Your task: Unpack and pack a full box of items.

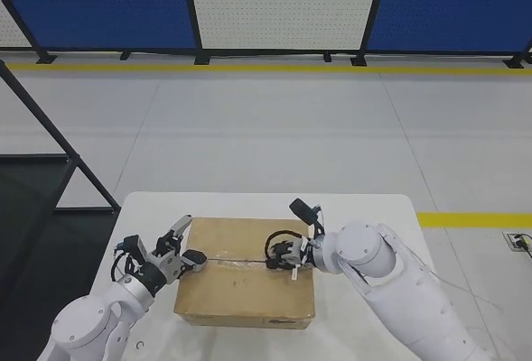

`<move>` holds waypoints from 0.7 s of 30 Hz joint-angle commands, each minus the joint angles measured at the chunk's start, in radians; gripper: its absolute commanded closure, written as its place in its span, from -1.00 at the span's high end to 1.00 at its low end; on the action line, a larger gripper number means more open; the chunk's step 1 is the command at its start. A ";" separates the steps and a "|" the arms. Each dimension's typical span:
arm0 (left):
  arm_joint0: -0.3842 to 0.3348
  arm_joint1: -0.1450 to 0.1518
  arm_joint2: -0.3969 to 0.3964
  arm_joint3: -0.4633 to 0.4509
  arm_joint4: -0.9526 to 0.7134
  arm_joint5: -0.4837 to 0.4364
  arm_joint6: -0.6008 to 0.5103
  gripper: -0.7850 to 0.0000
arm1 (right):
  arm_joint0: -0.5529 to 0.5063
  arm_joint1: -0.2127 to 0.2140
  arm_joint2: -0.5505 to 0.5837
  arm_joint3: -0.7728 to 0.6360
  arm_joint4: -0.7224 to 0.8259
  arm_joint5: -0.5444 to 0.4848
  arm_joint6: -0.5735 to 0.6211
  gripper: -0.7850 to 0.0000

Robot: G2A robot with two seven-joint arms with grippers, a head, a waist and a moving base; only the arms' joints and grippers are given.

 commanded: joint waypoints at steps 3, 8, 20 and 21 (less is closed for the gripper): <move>-0.002 0.000 0.002 0.000 0.002 0.001 -0.001 1.00 | -0.035 0.020 0.055 -0.030 -0.004 -0.009 0.030 -1.00; -0.004 0.000 0.004 0.002 0.003 0.000 0.000 1.00 | -0.071 0.040 0.104 -0.066 -0.024 0.000 0.058 -1.00; -0.006 0.000 0.005 0.001 0.003 0.007 0.008 1.00 | -0.136 0.077 0.227 -0.076 0.008 -0.024 0.091 -1.00; -0.007 0.000 0.005 0.001 0.004 0.007 0.007 1.00 | -0.143 0.079 0.233 -0.079 0.008 -0.023 0.093 -1.00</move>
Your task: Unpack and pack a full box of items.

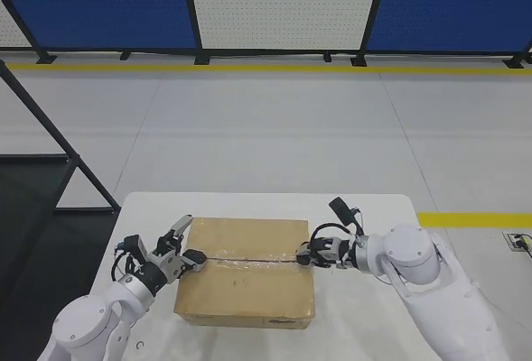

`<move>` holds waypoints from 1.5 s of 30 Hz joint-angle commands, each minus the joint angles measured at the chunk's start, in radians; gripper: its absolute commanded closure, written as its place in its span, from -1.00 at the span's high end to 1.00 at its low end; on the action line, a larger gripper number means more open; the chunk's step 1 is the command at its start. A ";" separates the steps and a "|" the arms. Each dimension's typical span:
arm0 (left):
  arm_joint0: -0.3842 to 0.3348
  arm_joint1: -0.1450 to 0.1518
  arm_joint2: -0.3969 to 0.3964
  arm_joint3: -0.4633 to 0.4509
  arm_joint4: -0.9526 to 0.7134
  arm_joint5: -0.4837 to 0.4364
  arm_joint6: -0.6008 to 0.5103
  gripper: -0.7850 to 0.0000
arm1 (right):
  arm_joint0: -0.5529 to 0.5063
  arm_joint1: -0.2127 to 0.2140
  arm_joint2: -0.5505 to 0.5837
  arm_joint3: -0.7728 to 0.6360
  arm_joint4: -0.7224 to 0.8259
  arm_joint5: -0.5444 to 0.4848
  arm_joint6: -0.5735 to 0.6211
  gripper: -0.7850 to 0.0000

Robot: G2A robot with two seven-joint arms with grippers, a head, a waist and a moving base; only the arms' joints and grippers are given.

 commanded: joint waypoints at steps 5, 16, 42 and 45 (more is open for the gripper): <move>-0.007 0.000 0.004 0.000 0.003 0.004 -0.001 1.00 | -0.024 0.013 0.015 -0.008 -0.014 0.012 0.023 -1.00; -0.008 0.000 0.003 0.000 0.006 0.007 0.003 1.00 | -0.047 0.033 0.054 -0.034 -0.016 0.021 0.028 -1.00; 0.114 0.003 -0.162 -0.042 -0.078 -0.082 0.061 1.00 | 0.187 -0.068 -0.305 0.150 0.062 -0.018 -0.029 -1.00; 0.137 0.004 -0.183 -0.048 -0.089 -0.092 0.059 1.00 | 0.215 -0.089 -0.342 0.196 0.091 -0.037 -0.049 -1.00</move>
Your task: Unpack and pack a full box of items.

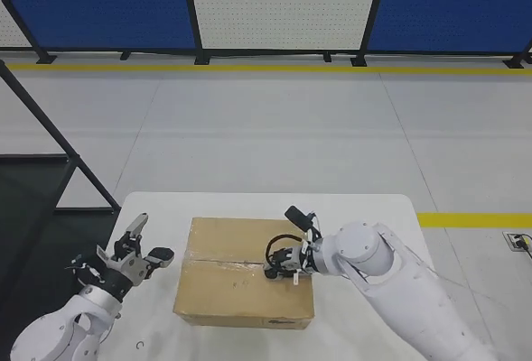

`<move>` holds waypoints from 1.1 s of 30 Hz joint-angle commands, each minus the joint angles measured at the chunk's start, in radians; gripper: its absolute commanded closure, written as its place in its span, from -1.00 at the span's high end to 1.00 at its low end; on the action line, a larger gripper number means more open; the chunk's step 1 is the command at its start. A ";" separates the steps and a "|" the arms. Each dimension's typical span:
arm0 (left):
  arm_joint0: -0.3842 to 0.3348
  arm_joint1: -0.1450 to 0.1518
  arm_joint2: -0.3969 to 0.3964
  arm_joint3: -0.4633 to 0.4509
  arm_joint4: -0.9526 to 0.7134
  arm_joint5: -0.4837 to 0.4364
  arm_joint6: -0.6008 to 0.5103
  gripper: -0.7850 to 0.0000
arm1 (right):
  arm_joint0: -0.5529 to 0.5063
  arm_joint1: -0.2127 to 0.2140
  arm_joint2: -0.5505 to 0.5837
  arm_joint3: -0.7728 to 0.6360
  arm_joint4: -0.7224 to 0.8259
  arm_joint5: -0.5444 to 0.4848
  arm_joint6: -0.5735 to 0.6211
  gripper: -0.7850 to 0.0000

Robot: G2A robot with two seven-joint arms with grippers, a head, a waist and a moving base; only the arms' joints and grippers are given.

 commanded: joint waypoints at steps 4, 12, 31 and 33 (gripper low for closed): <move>0.027 0.000 -0.020 -0.008 -0.011 -0.014 -0.002 1.00 | 0.038 -0.035 -0.044 0.061 0.052 -0.053 -0.055 -1.00; 0.053 -0.002 -0.038 -0.015 -0.029 -0.034 0.007 1.00 | 0.066 -0.073 -0.059 0.084 0.128 -0.143 -0.137 -1.00; 0.074 -0.004 0.006 0.049 0.066 -0.035 0.042 1.00 | 0.205 -0.238 -0.252 0.277 0.228 -0.185 -0.212 -1.00; 0.074 -0.005 0.018 0.048 0.068 -0.034 0.038 1.00 | 0.216 -0.253 -0.255 0.304 0.239 -0.199 -0.231 -1.00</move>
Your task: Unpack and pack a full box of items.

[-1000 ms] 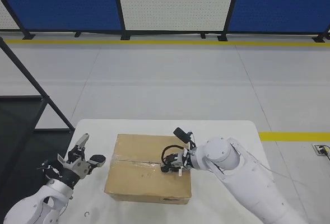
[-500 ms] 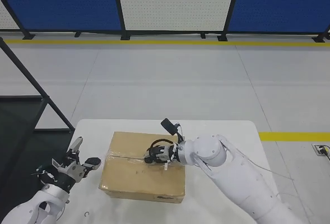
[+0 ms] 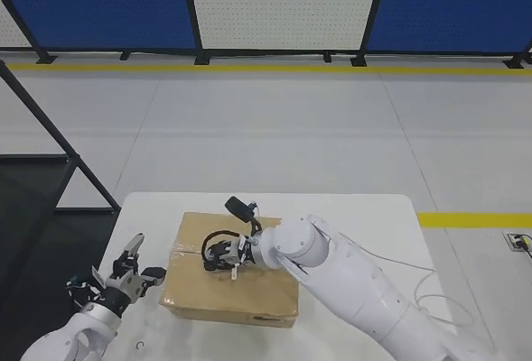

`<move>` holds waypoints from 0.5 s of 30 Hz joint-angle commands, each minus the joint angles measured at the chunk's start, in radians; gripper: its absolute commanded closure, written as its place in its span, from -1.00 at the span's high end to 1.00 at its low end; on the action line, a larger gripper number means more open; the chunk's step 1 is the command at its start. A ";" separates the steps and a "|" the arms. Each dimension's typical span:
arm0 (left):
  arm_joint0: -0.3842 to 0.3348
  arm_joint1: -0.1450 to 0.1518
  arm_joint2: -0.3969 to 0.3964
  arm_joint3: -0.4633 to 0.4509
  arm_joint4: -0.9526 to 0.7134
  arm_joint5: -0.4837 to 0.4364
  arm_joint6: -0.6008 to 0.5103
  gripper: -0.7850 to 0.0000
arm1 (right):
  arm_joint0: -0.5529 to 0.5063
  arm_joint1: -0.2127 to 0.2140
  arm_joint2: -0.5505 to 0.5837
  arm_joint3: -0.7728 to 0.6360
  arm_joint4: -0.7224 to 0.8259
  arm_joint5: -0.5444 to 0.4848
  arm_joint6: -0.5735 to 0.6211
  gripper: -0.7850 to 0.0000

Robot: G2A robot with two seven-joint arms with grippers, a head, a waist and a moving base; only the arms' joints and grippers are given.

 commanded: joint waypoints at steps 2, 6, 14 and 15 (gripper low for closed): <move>-0.004 -0.001 0.017 0.002 0.007 0.004 -0.003 1.00 | 0.013 -0.019 0.000 0.039 0.015 -0.016 -0.020 -1.00; -0.014 -0.002 0.032 0.012 0.014 0.009 -0.008 1.00 | 0.031 -0.043 -0.007 0.097 0.022 -0.018 -0.033 -1.00; -0.013 -0.003 0.016 0.009 0.006 0.001 -0.005 1.00 | 0.069 -0.080 -0.032 0.176 -0.008 0.014 0.025 -1.00; -0.012 -0.003 0.014 0.006 0.007 -0.001 -0.004 1.00 | 0.072 -0.083 -0.034 0.184 -0.014 0.020 0.032 -1.00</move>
